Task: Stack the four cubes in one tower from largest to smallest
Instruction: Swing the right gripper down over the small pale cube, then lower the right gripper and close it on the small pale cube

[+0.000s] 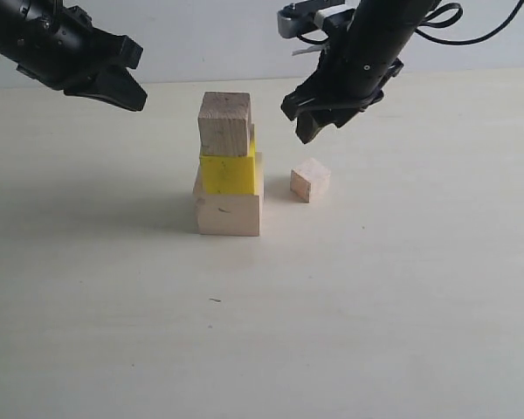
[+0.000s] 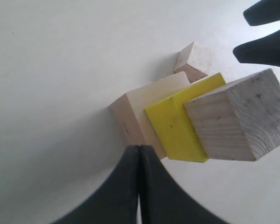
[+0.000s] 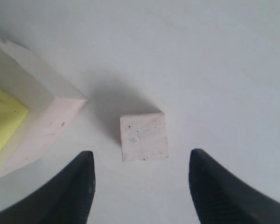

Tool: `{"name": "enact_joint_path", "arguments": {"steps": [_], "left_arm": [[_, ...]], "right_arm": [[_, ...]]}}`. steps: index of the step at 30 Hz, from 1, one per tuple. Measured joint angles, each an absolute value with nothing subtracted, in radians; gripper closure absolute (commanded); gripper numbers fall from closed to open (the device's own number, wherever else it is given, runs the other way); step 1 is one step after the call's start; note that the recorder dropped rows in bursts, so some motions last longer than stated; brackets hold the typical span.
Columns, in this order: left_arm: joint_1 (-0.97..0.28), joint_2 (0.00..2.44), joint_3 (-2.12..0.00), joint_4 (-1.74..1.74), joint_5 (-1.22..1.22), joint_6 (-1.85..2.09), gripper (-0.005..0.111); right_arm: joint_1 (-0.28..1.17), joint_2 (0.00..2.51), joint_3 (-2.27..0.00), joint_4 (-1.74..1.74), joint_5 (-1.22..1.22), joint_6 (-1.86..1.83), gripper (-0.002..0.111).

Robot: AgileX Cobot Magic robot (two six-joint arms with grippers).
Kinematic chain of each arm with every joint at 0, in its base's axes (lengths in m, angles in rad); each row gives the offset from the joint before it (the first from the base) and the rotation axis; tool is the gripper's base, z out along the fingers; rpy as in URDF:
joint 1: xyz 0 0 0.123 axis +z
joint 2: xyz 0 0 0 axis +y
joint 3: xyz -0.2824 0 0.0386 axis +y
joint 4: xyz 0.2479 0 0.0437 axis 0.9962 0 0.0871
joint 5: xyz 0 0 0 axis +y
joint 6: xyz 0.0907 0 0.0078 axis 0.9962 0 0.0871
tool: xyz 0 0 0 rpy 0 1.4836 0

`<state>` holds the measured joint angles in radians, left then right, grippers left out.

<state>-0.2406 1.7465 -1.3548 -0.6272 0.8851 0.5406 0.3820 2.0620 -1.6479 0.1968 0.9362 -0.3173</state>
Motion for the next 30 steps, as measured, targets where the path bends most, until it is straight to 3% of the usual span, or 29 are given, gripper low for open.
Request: {"name": "enact_joint_path", "arguments": {"steps": [30], "left_arm": [[-0.241,1.746,-1.355,-0.625,0.907,0.541,0.107]], "right_arm": [[0.382,2.261,-1.784,0.203,1.041,-0.314,0.047]]}}
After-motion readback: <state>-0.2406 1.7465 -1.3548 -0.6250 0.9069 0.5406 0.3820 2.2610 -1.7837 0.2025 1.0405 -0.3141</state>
